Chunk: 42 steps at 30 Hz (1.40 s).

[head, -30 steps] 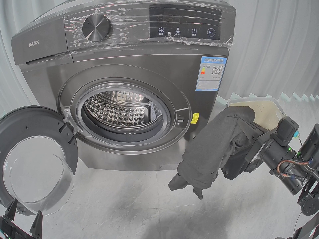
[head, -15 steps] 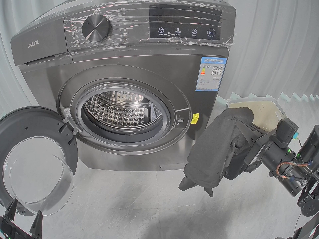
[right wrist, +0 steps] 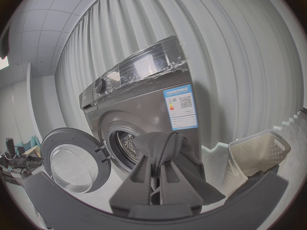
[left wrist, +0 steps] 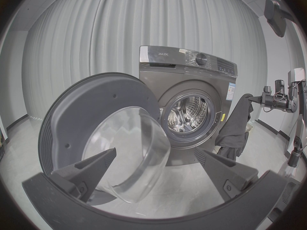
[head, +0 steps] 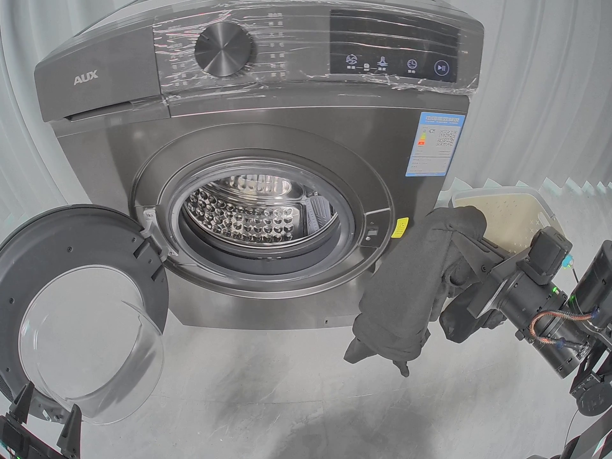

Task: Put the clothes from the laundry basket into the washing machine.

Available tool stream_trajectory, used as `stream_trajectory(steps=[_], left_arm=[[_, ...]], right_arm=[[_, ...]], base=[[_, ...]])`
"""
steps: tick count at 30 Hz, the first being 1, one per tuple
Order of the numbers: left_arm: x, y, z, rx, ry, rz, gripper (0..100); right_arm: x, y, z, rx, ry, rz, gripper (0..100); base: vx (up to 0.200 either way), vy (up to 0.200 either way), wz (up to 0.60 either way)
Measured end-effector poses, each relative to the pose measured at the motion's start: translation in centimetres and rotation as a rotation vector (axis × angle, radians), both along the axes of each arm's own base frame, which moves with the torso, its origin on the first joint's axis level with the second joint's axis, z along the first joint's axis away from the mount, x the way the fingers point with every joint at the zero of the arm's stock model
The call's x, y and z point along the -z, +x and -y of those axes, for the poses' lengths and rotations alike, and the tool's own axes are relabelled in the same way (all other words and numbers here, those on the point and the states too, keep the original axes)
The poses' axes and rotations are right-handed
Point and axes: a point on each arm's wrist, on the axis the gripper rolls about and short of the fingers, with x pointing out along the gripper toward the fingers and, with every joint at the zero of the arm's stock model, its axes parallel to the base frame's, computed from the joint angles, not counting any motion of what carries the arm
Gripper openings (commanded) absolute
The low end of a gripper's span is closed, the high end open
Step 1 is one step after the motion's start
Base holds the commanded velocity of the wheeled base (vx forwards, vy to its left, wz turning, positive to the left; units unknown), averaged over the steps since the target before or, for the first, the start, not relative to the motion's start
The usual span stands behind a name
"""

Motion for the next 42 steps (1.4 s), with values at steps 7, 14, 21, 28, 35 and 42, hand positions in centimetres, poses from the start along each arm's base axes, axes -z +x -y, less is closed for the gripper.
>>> stream_trajectory(steps=[7,14,21,28,35,42], left_arm=[[0.0,0.0,0.0,0.0,0.0,0.0,100],[0.0,0.0,0.0,0.0,0.0,0.0,100],[0.0,0.0,0.0,-0.001,0.0,0.0,100],[0.0,0.0,0.0,-0.001,0.0,0.0,100],[0.0,0.0,0.0,-0.001,0.001,0.0,100],[0.0,0.0,0.0,-0.001,0.001,0.0,100]], right_arm=[[0.1,0.0,-0.1,-0.001,-0.002,-0.005,0],[0.2,0.0,-0.1,-0.001,-0.002,-0.007,0],[0.2,0.0,-0.1,-0.002,-0.001,-0.009,0],[0.7,-0.1,0.0,-0.003,-0.016,-0.028,0],[1.1,-0.3,-0.3,-0.019,-0.028,-0.041,0],[1.4,-0.5,-1.1,-0.053,-0.035,-0.051,0]], base=[[0.0,0.0,0.0],[-0.143,0.0,0.0],[-0.029,0.0,0.0],[0.0,0.0,0.0],[0.0,0.0,0.0],[0.0,0.0,0.0]])
